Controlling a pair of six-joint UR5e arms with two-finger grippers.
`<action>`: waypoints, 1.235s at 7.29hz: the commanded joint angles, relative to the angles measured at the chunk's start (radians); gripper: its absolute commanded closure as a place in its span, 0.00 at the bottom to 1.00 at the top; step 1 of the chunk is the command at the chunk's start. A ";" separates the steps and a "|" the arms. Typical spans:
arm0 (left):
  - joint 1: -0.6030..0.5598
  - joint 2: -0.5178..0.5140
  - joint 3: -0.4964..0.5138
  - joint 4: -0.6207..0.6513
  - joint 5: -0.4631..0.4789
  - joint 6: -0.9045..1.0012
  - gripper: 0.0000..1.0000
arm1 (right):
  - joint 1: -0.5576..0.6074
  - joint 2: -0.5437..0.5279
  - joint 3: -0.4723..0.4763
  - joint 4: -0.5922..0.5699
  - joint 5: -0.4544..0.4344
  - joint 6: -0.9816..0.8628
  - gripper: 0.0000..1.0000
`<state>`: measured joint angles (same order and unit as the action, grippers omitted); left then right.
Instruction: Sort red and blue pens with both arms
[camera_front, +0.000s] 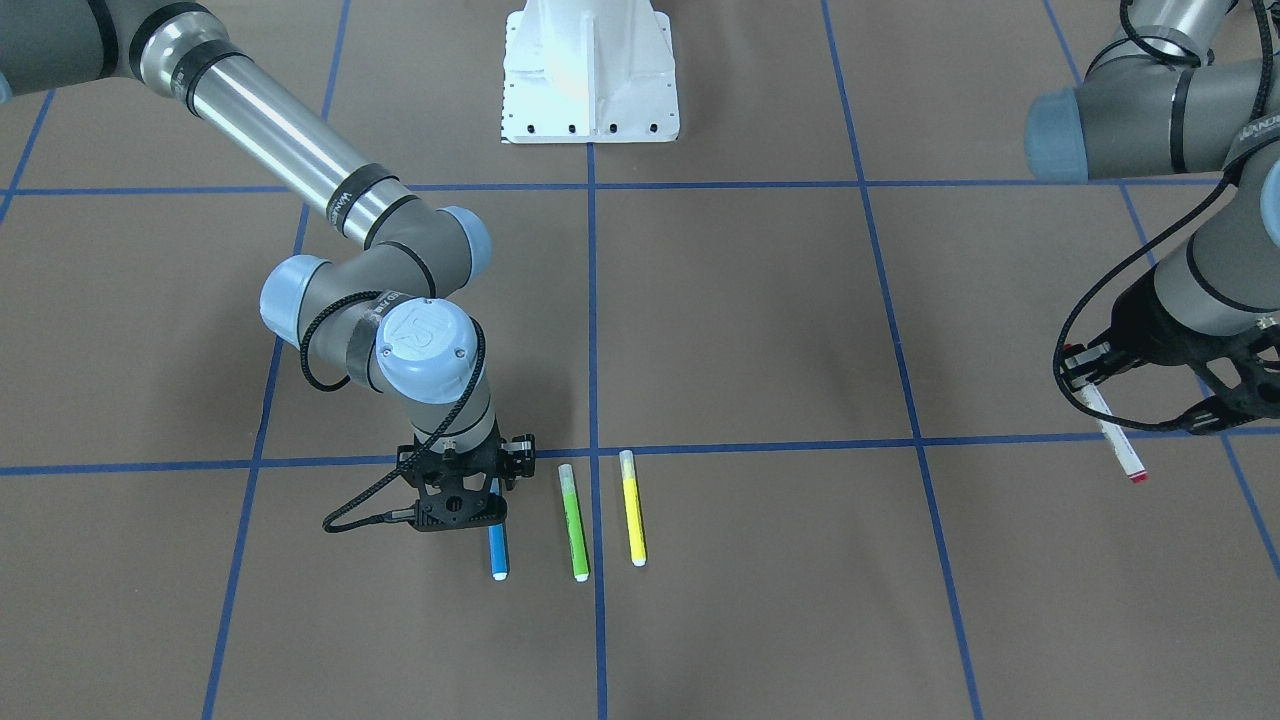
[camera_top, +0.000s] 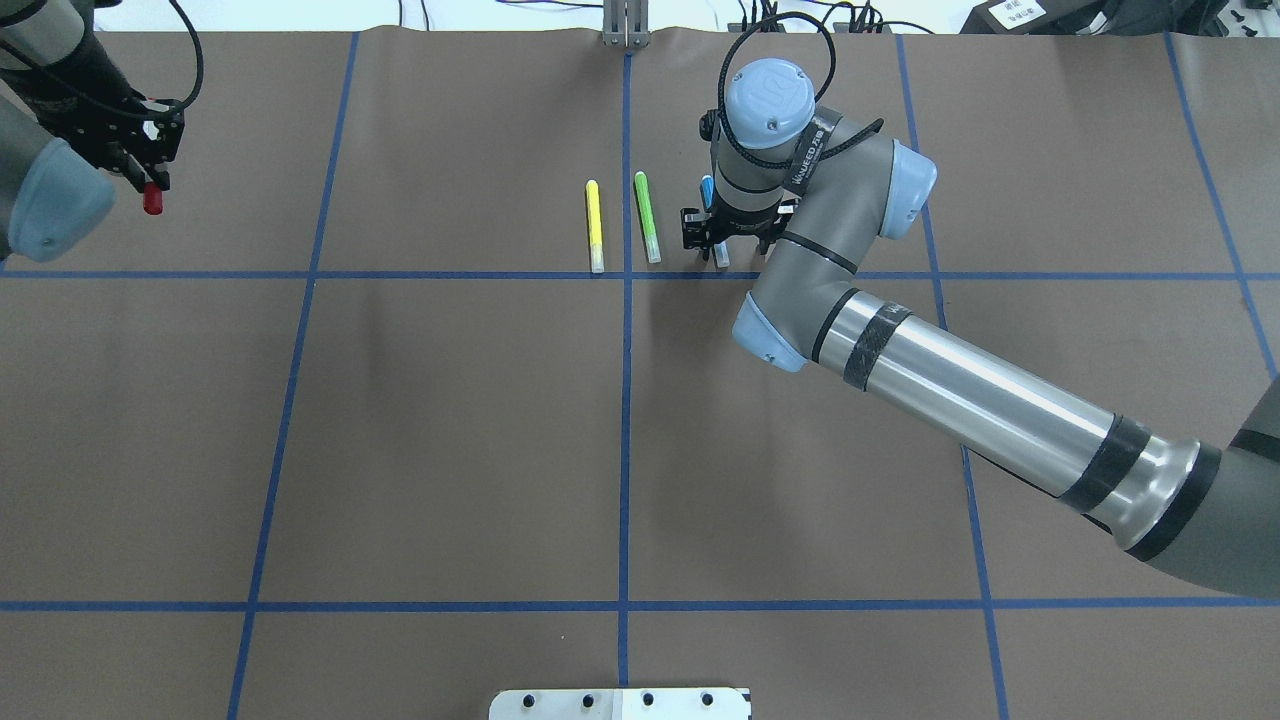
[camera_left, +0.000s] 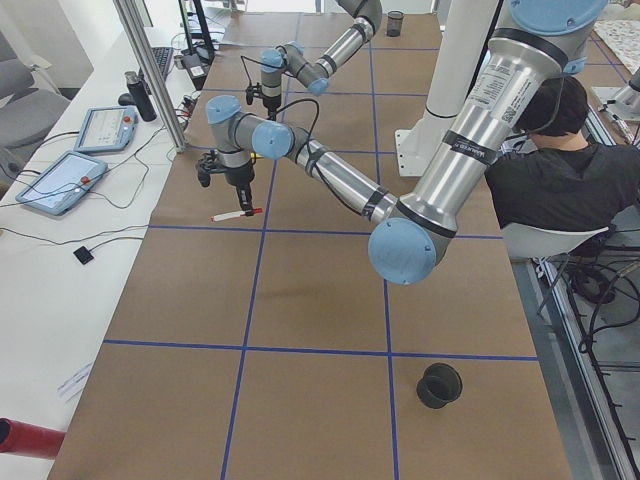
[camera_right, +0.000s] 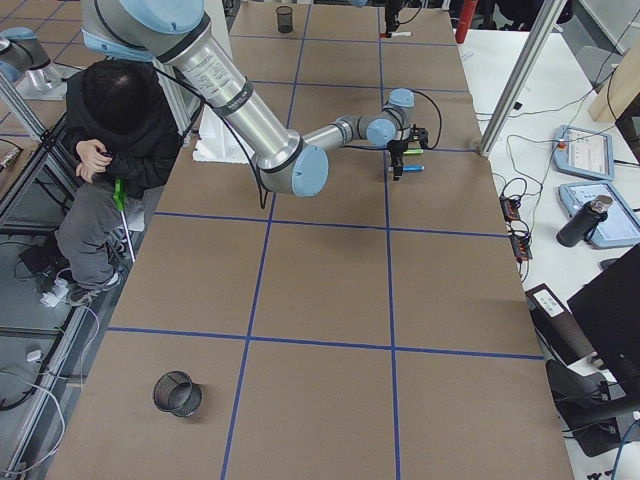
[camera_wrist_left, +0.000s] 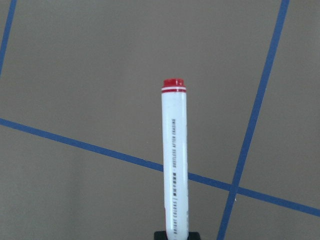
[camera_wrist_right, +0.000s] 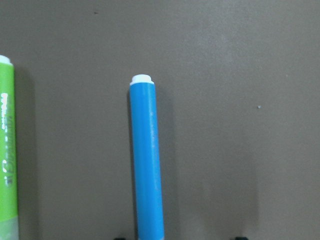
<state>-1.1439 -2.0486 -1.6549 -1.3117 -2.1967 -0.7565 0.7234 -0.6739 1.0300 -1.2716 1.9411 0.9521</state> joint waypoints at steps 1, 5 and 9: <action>-0.003 0.002 0.001 0.000 0.000 0.019 1.00 | -0.001 0.003 -0.002 0.000 0.002 -0.001 0.54; -0.045 0.034 -0.032 0.005 -0.002 0.023 1.00 | 0.004 0.005 -0.001 0.000 0.006 0.001 1.00; -0.195 0.154 -0.063 0.091 0.003 0.302 1.00 | 0.043 0.022 0.010 -0.006 0.030 -0.012 1.00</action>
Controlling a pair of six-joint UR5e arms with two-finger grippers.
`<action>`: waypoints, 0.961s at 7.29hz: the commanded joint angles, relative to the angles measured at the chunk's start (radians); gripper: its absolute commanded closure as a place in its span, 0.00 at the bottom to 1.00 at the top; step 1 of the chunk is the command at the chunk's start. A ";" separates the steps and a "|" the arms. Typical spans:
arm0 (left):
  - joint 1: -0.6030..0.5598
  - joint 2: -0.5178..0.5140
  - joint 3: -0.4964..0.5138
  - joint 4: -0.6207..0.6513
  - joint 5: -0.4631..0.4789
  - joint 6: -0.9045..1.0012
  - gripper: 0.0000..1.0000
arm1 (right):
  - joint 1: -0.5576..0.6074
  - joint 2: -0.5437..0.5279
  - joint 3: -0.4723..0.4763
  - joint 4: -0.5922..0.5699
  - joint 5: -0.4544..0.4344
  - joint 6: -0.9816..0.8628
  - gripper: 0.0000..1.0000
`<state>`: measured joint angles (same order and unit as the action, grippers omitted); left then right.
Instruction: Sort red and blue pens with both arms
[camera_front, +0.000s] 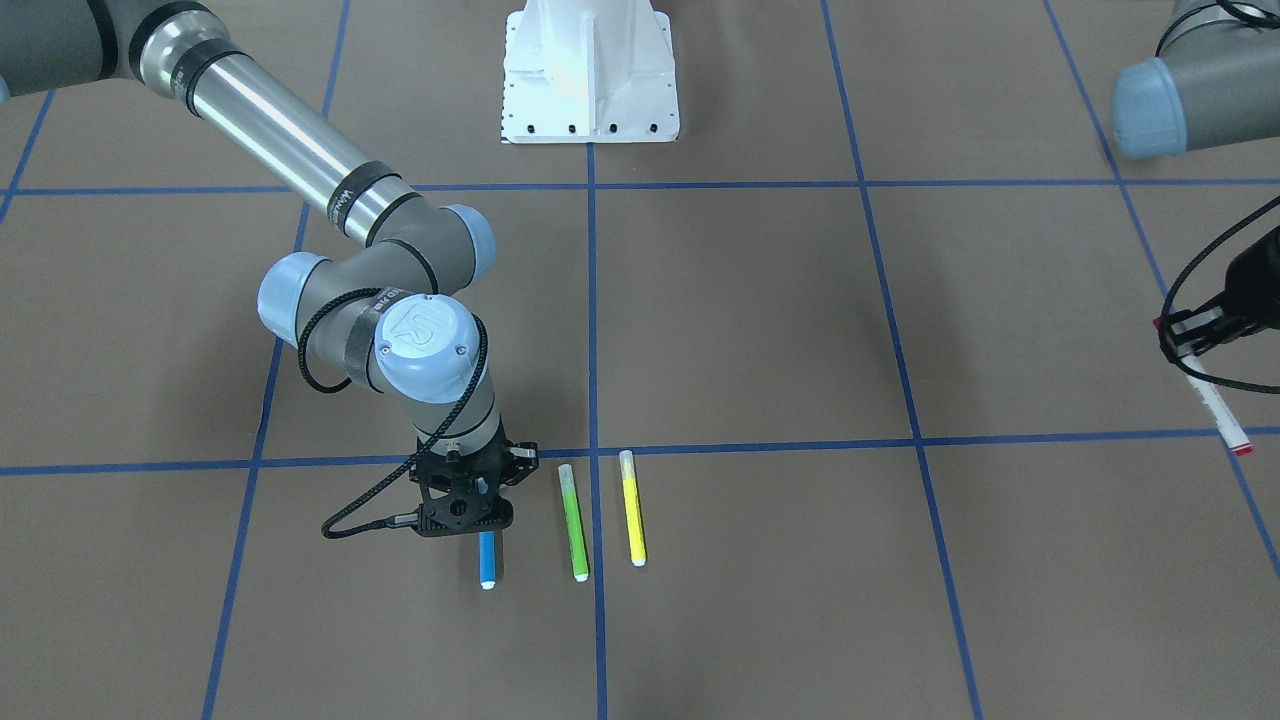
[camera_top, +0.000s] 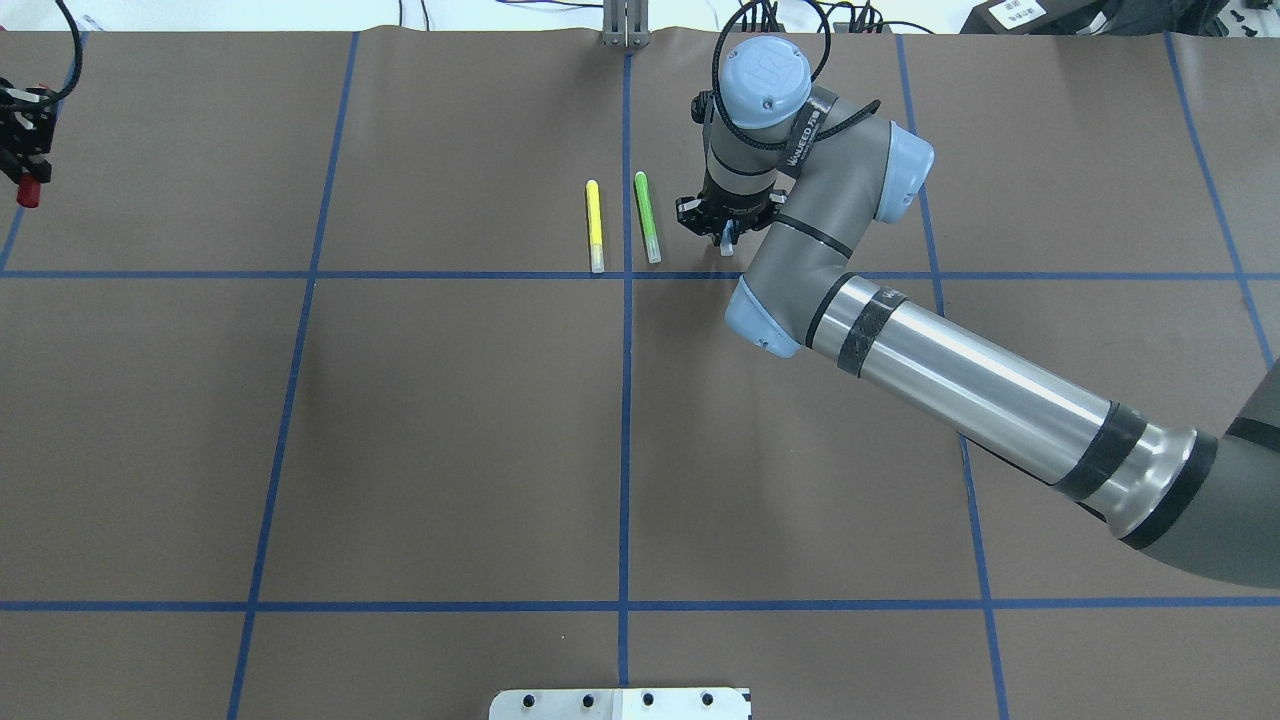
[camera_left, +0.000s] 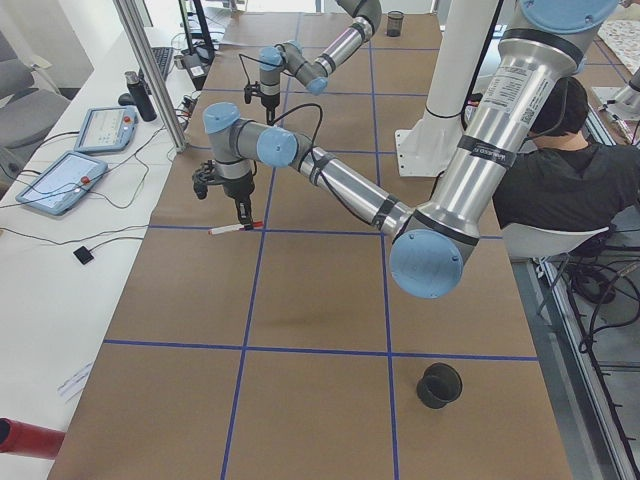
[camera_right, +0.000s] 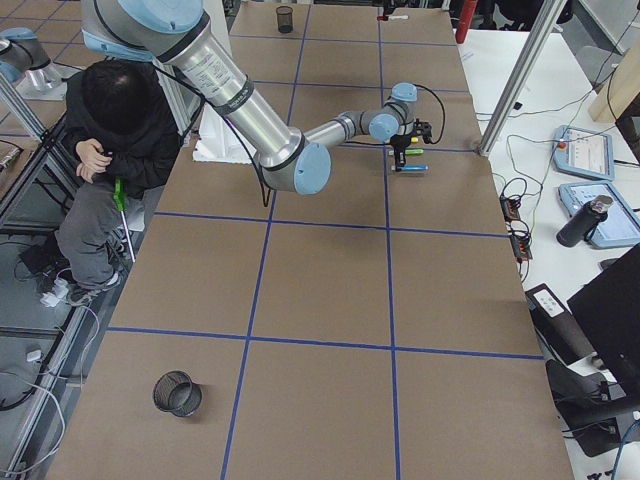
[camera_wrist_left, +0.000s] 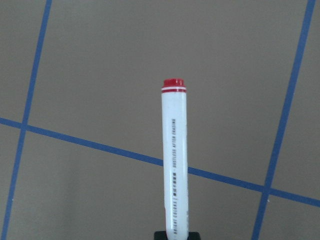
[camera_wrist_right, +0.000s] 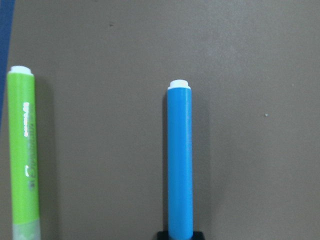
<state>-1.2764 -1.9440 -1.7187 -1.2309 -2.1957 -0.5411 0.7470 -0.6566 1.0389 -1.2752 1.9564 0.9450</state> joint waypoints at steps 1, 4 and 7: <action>-0.113 0.075 0.002 0.011 0.004 0.172 1.00 | 0.040 0.003 0.016 -0.010 0.030 -0.008 1.00; -0.193 0.224 -0.002 0.002 0.036 0.320 1.00 | 0.113 -0.020 0.062 -0.141 0.067 -0.200 1.00; -0.251 0.370 -0.007 -0.002 0.041 0.391 1.00 | 0.170 -0.107 0.171 -0.267 0.061 -0.331 1.00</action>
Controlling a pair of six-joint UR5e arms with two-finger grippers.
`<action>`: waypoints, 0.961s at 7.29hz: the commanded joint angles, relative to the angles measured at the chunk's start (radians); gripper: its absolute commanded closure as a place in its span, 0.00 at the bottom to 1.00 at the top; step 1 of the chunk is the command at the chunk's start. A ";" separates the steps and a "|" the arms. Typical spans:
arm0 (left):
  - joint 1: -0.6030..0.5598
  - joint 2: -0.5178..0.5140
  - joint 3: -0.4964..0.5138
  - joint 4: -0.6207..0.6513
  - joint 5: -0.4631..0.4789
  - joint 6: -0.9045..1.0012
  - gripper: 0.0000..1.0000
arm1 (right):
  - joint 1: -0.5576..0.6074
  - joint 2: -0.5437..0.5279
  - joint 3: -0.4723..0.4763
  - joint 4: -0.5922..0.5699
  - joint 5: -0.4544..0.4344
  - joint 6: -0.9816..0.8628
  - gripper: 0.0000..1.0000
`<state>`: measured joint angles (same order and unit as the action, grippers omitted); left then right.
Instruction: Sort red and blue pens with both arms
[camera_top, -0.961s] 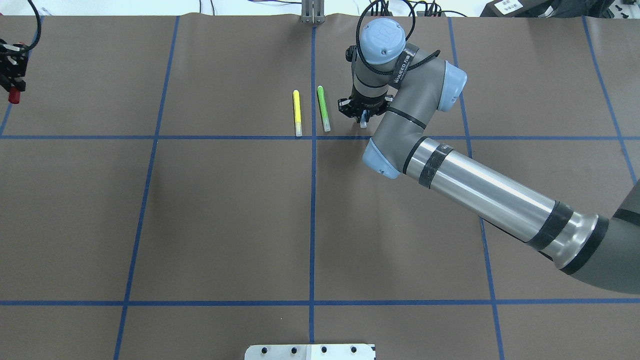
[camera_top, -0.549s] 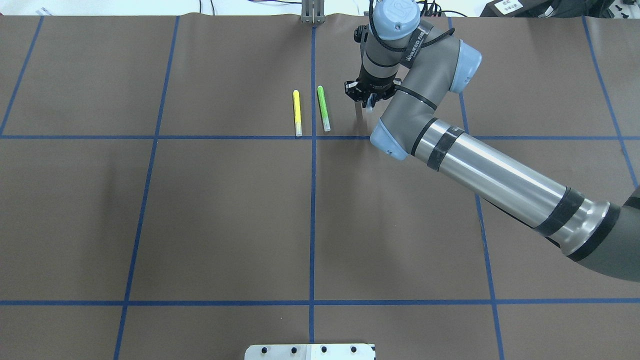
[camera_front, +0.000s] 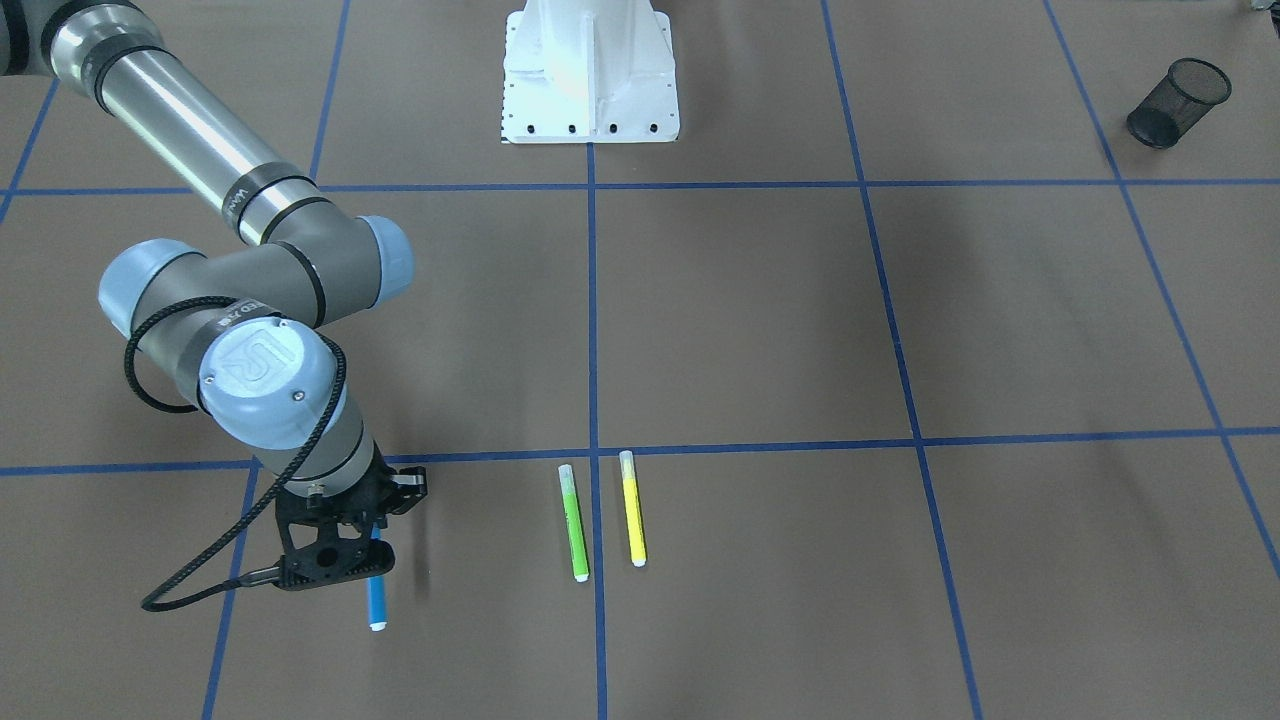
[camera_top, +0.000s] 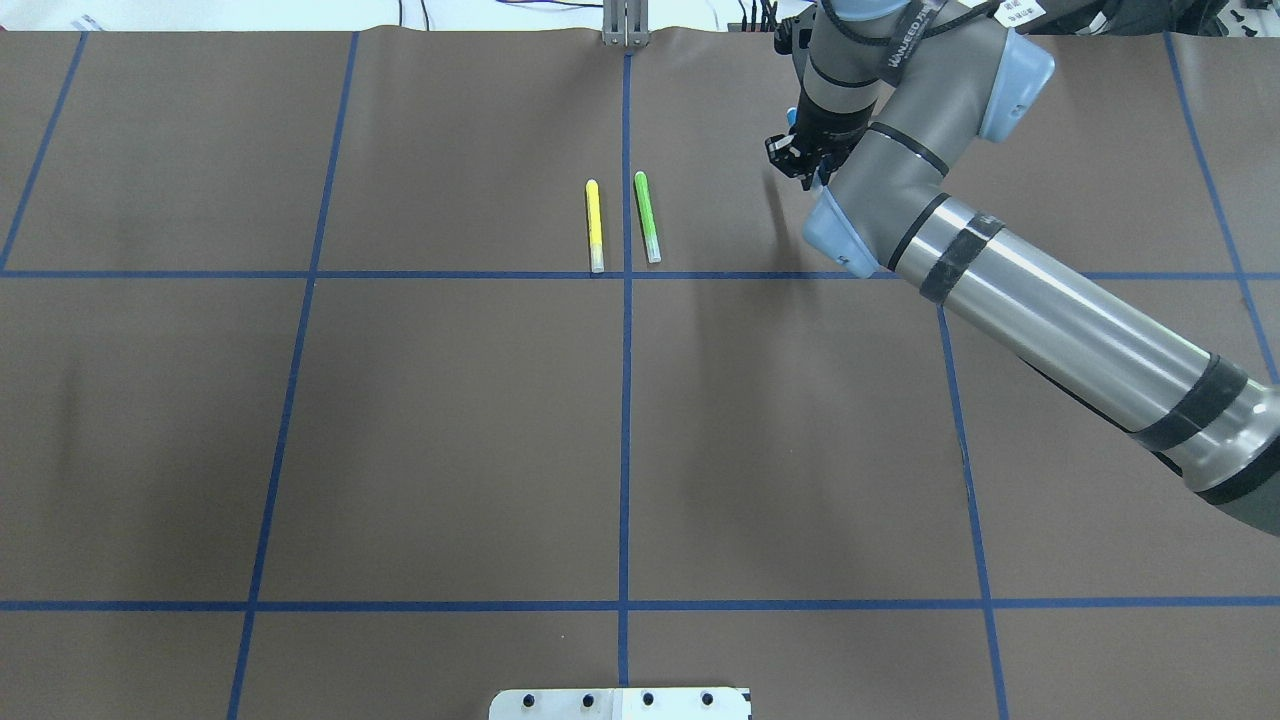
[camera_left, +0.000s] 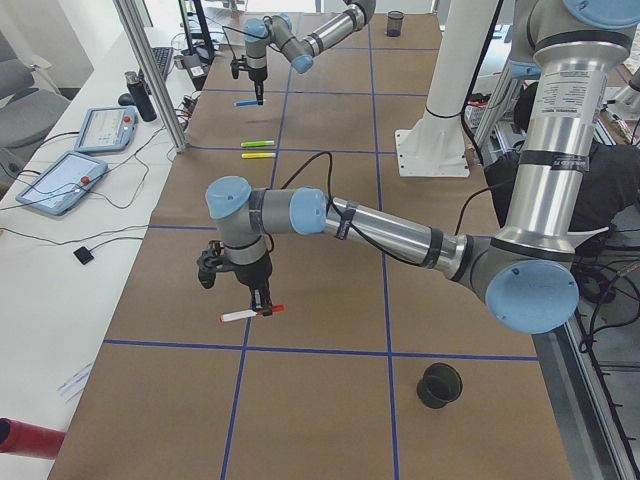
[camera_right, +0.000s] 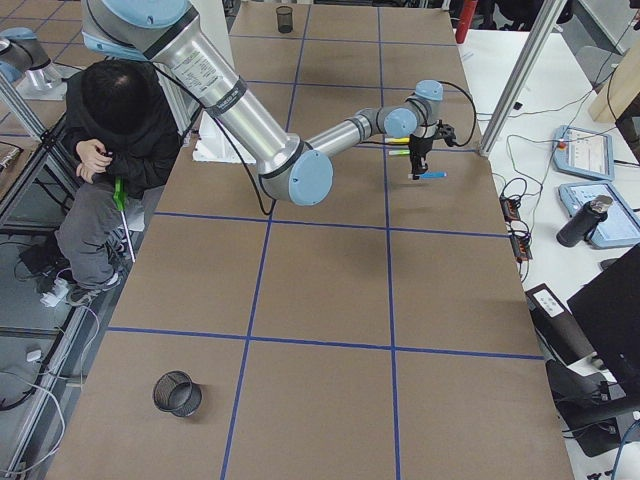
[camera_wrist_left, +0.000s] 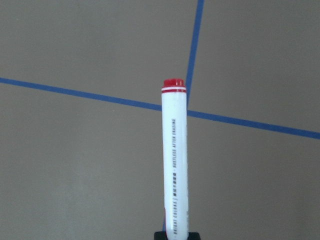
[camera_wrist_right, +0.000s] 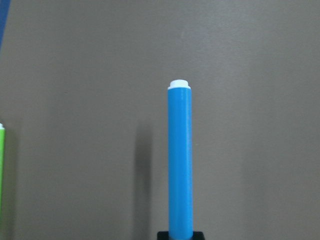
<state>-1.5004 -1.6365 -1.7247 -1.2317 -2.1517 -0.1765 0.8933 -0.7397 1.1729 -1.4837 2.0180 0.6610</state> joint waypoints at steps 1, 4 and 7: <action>-0.043 0.105 -0.003 -0.003 -0.005 0.026 1.00 | 0.050 -0.024 0.062 -0.131 -0.004 -0.102 1.00; -0.112 0.317 -0.003 0.015 -0.286 0.003 1.00 | 0.180 -0.123 0.160 -0.245 0.042 -0.245 1.00; -0.153 0.397 -0.018 0.114 -0.401 -0.018 1.00 | 0.271 -0.170 0.194 -0.323 0.044 -0.427 1.00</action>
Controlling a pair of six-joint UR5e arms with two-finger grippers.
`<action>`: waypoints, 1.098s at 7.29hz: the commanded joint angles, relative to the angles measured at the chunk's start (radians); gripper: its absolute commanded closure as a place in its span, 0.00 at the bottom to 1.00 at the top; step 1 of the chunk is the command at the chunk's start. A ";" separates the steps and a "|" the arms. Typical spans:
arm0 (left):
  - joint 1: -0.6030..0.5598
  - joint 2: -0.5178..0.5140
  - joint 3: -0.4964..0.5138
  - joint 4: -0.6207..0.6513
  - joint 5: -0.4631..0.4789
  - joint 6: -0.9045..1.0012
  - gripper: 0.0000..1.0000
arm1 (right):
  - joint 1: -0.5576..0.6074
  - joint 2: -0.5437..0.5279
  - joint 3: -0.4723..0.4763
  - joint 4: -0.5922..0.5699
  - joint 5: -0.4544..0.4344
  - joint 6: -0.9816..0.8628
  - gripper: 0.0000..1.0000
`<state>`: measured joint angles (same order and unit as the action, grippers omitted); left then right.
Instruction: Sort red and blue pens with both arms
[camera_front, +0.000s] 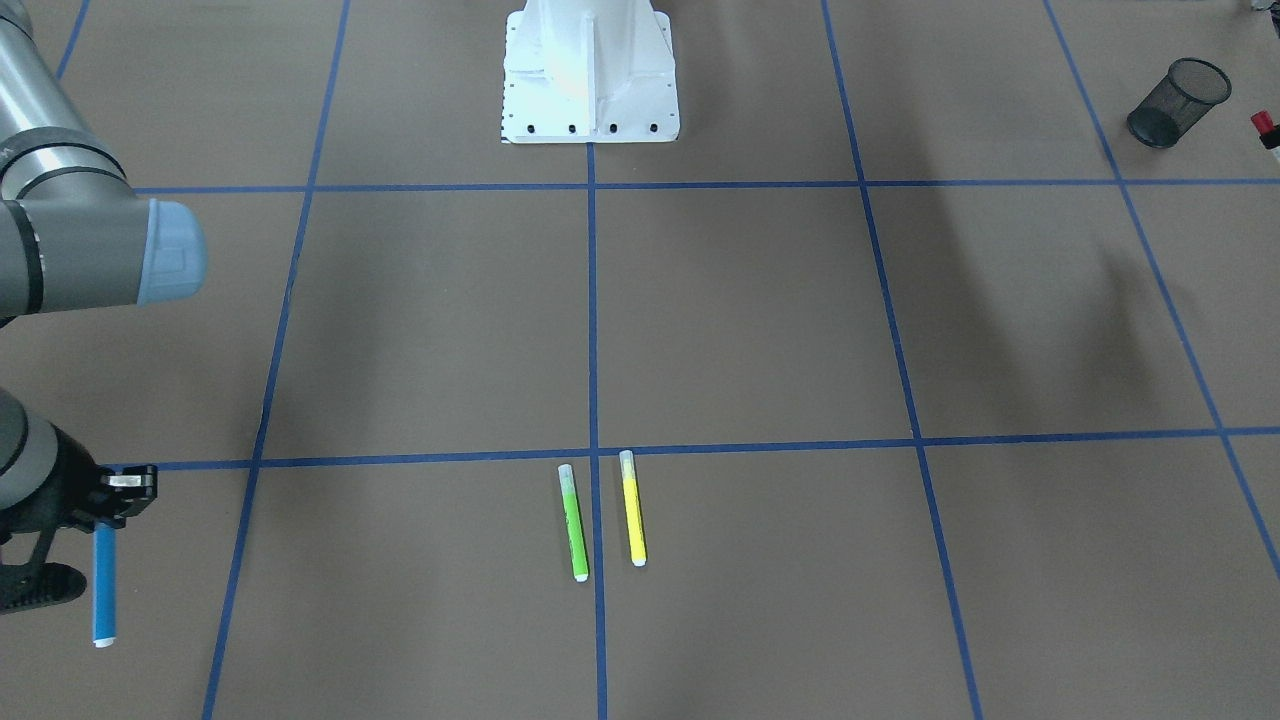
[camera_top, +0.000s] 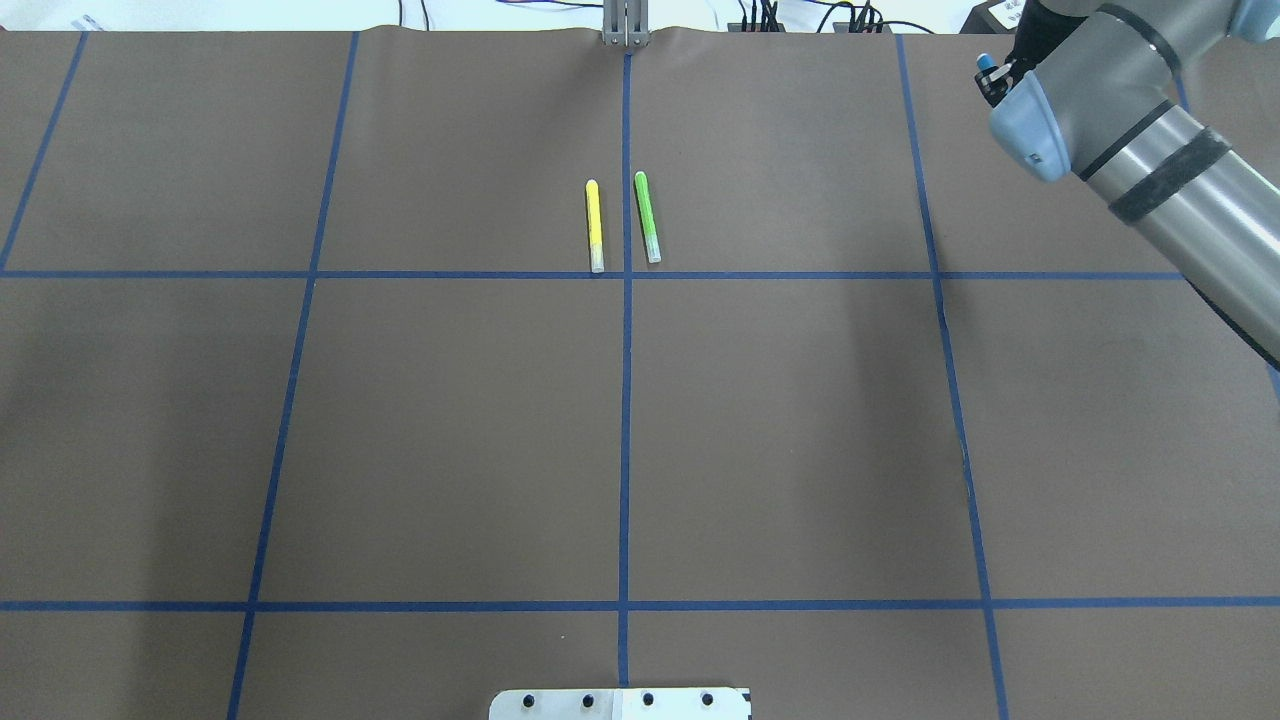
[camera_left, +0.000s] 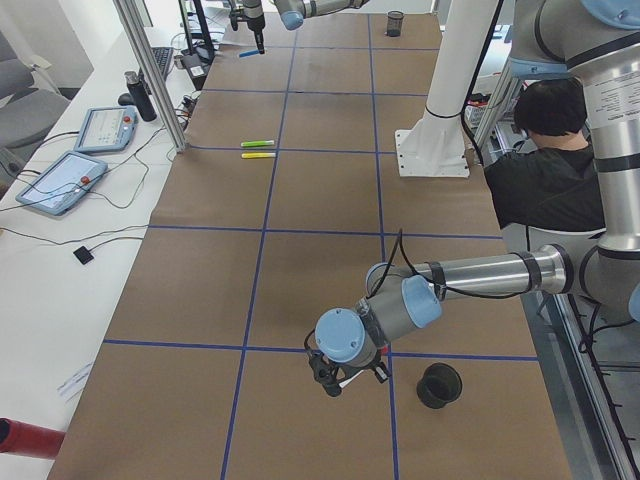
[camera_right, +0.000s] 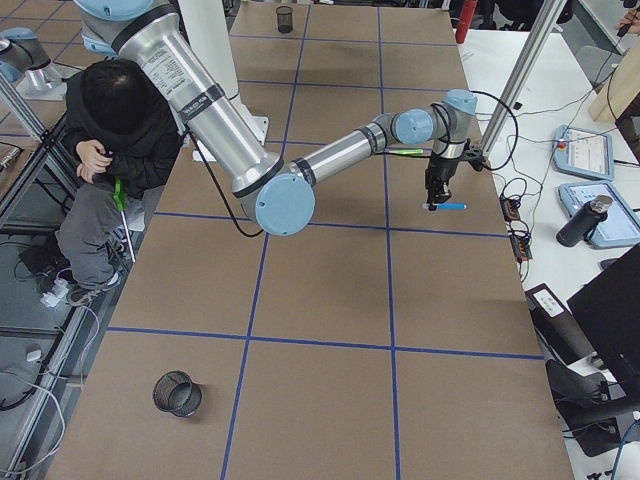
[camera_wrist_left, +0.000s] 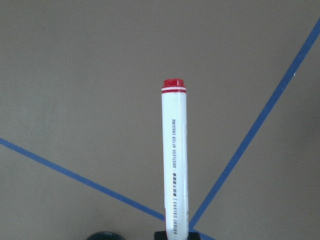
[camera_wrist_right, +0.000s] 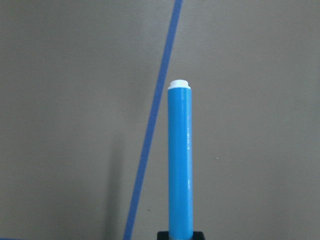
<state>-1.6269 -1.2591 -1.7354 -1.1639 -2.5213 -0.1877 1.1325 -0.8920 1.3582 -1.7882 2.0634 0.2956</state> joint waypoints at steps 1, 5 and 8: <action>-0.074 0.008 -0.036 0.131 -0.031 -0.030 1.00 | 0.047 -0.028 0.013 -0.019 -0.008 -0.090 1.00; -0.175 0.021 -0.064 0.508 -0.169 -0.049 1.00 | 0.092 -0.048 0.030 -0.019 -0.032 -0.168 1.00; -0.289 0.120 -0.082 0.627 -0.177 -0.045 1.00 | 0.121 -0.062 0.050 -0.046 -0.022 -0.208 1.00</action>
<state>-1.8808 -1.1871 -1.8122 -0.5700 -2.6933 -0.2332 1.2379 -0.9530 1.4034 -1.8165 2.0382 0.1126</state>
